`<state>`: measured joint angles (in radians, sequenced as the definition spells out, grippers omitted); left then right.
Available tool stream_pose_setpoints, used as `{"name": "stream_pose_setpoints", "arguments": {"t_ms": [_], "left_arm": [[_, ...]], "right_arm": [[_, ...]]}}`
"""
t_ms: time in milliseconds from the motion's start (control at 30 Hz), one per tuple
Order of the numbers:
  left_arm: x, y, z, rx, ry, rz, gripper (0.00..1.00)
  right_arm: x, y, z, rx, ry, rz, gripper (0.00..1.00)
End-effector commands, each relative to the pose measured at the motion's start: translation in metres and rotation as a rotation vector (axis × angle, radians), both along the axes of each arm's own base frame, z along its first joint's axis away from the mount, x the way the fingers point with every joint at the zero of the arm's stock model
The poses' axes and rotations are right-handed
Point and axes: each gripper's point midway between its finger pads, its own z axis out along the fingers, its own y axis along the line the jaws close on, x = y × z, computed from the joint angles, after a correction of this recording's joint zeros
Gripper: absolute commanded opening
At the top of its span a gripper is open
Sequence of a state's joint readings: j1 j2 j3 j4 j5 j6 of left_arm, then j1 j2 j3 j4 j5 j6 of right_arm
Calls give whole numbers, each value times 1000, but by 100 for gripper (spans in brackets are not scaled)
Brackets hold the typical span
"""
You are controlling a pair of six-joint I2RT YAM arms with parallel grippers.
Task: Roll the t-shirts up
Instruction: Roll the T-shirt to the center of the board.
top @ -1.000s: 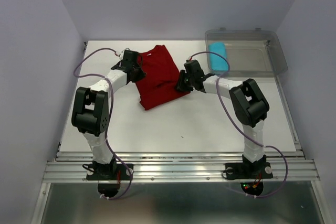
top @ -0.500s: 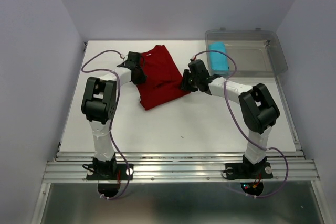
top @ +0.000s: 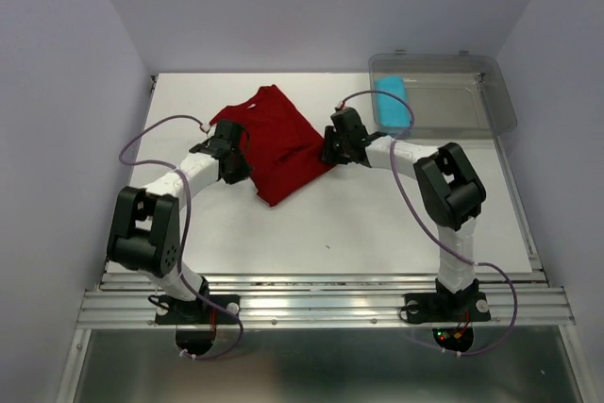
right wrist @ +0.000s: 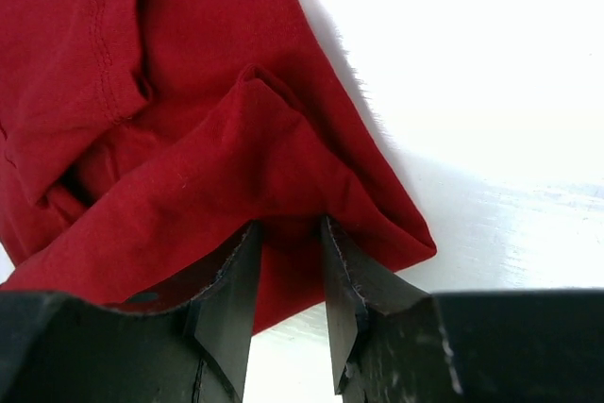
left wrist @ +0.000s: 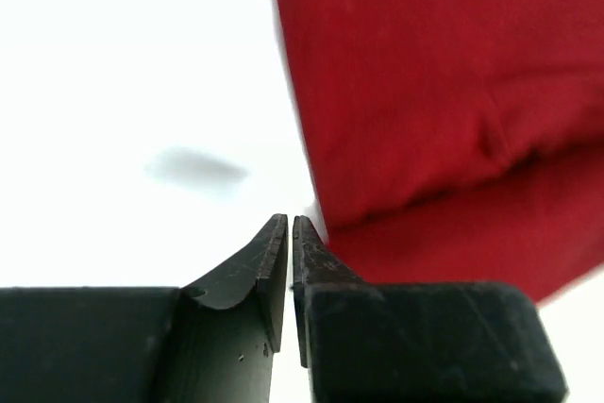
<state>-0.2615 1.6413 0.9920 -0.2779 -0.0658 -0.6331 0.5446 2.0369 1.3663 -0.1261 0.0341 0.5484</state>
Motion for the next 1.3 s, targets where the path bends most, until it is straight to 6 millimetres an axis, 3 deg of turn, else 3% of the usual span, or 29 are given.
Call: {"name": "stream_pose_setpoints", "arguments": {"t_ms": [0,167,300,533,700,800,1000,1167,1267], "left_arm": [[-12,0,55,56,-133,-24,21],[-30,-30,88,145,-207,-123,29],[-33,-25,103,253,-257,-115,32],[-37,-59,109,265,-352,-272,35],[-34,-105,89,98,-290,-368,29],[-33,-117,64,48,-256,-357,29],[-37,-125,33,-24,-222,-348,29],[-38,-113,-2,-5,-156,-304,27],[-40,-103,-19,30,-120,-285,25]], "right_arm": [[12,-4,15,-54,-58,14,38],[20,-2,62,-32,-153,71,45],[14,-6,89,2,-179,74,46],[-13,-4,93,113,-113,78,46],[-24,37,98,306,-47,212,43],[-37,62,87,347,10,272,43],[-56,81,57,418,121,334,43],[-61,81,28,401,185,334,43],[-55,64,4,283,182,277,43]]}}
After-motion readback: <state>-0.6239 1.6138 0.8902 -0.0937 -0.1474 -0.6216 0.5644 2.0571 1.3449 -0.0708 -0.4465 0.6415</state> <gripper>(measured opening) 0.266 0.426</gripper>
